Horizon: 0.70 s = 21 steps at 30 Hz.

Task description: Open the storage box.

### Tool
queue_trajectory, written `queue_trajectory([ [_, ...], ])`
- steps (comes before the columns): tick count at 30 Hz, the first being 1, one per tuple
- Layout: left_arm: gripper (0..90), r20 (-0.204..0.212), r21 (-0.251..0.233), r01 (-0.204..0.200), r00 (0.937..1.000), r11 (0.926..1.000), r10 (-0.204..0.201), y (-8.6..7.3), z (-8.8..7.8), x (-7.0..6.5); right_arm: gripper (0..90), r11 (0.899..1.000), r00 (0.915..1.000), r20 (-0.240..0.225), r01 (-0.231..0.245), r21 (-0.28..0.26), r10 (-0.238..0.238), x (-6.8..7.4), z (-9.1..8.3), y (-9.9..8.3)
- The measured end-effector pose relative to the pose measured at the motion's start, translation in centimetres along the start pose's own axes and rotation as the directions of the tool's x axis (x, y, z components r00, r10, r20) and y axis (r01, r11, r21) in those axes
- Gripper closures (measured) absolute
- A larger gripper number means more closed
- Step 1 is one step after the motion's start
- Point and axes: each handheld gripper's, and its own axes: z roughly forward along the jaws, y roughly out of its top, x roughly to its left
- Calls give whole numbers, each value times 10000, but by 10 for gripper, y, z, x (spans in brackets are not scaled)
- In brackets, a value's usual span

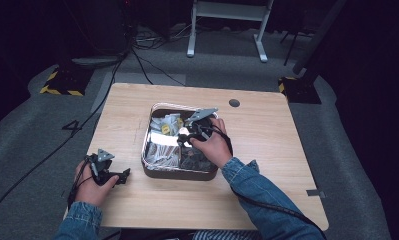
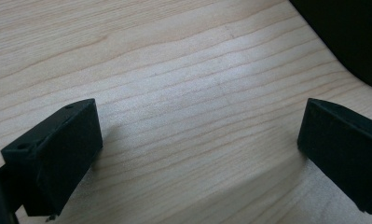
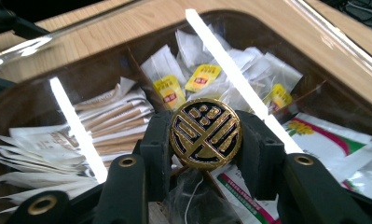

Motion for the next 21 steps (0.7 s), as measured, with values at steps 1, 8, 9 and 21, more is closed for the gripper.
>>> queue_trajectory([
  [1, 1, -3, 6, 20, 10000, 10000, -20, 0, 0, 0, 590, 10000, 10000, 9, -11, -55, 11, 0, -3, 1],
  [8, 1, 11, 31, 43, 10000, 10000, -43, 1, 1, -1, 590, 9996, 10000, 84, 53, -267, -51, -2, -20, 10],
  [9, 2, 7, 16, 46, 10000, 10000, -46, 1, 1, -1, 590, 9993, 9999, 117, 35, -373, -31, -4, -26, 12],
  [21, 2, -4, 17, -3, 10000, 10000, 3, 2, 2, -1, 590, 9982, 9988, 487, 26, -599, 3, -16, -57, 18],
])
